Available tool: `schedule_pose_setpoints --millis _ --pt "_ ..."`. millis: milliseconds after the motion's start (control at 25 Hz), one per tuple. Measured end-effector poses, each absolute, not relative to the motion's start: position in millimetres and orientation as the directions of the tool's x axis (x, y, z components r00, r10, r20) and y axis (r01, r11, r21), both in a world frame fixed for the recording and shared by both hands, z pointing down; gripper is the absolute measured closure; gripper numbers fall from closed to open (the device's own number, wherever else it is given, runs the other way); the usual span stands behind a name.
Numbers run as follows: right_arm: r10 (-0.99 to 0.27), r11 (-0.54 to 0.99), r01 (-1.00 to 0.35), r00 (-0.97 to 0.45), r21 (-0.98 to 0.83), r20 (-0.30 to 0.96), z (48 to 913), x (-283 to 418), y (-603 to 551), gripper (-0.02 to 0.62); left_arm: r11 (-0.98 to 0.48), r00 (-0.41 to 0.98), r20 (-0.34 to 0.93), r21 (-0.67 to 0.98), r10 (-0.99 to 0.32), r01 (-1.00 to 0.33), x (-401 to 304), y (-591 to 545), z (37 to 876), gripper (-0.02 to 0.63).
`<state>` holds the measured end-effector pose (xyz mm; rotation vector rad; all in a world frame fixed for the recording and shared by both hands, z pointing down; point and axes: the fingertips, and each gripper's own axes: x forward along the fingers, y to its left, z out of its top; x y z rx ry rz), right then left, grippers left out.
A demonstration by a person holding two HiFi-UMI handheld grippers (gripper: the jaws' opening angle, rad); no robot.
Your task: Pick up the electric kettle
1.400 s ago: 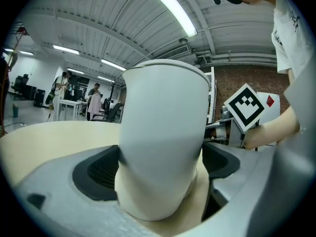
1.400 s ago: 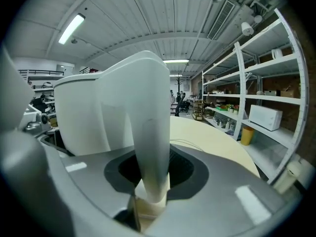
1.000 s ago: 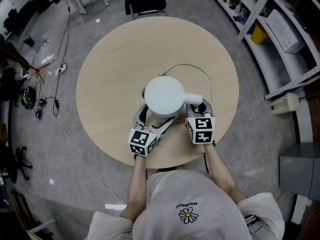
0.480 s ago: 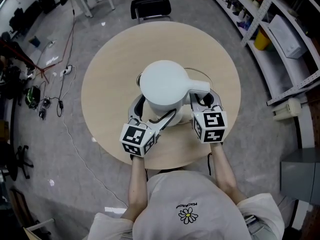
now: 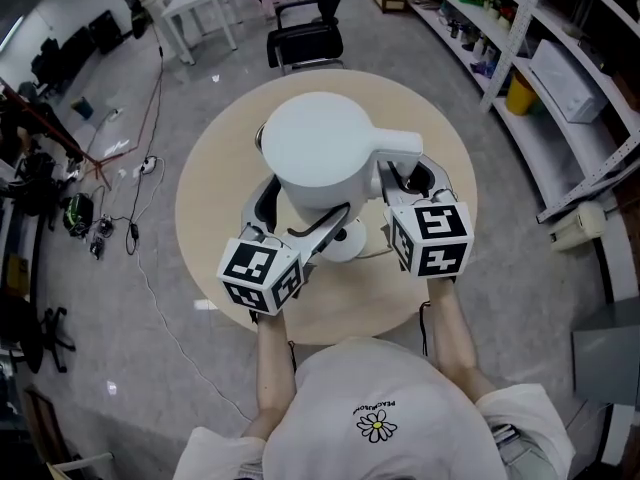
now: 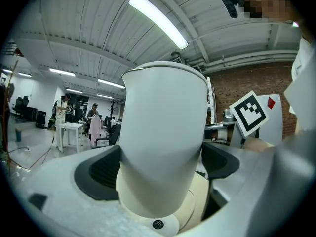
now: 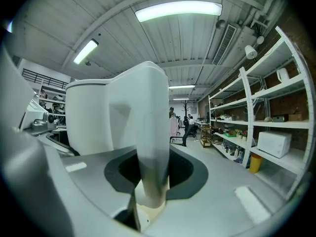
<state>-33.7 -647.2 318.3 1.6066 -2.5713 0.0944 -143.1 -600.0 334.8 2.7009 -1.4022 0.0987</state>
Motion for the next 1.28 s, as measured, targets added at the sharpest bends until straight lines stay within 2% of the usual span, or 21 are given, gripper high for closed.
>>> schedule_pose_setpoints --millis 1280 --pt "-0.886 0.457 -0.889 -0.456 -0.004 0.088 308.9 -24.8 -601.3 0.495 -0.563 0.563 0.109 0.031 -0.819 -0.826 -133.4 -553.2 325.8 0.086"
